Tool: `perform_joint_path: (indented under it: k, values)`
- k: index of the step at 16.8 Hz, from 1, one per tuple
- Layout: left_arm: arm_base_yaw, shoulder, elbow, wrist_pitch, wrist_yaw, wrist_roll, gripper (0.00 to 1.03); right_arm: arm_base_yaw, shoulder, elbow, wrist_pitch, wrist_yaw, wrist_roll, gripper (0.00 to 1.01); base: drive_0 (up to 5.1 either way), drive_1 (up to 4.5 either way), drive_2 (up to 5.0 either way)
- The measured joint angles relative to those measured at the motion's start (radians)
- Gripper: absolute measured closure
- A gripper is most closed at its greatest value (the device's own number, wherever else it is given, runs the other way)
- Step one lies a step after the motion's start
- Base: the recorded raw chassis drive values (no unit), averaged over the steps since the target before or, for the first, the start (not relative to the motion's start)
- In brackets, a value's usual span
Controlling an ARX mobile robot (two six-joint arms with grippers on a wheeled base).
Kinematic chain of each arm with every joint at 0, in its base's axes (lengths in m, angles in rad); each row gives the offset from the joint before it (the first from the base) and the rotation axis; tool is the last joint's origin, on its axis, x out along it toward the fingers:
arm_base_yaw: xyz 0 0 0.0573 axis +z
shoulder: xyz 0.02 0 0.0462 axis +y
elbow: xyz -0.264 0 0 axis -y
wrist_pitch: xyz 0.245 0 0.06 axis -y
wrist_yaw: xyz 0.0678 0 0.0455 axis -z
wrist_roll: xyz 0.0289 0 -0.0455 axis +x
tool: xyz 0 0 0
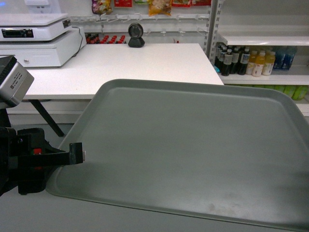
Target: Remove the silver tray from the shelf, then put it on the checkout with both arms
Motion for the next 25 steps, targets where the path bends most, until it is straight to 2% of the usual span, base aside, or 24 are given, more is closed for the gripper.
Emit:
perform_joint_path:
  k: [5,25]
  values:
    - [0.005,0.0,0.0,0.006,0.002,0.0,1.01,0.0,0.0,0.0,-0.002,-0.005,0.001,0.99,0.0,0.0,0.0]
    - [0.004,0.0,0.0,0.002,0.002,0.0,1.01,0.0,0.0,-0.002,0.0,-0.003,0.0,0.99,0.0,3.99,-4.0]
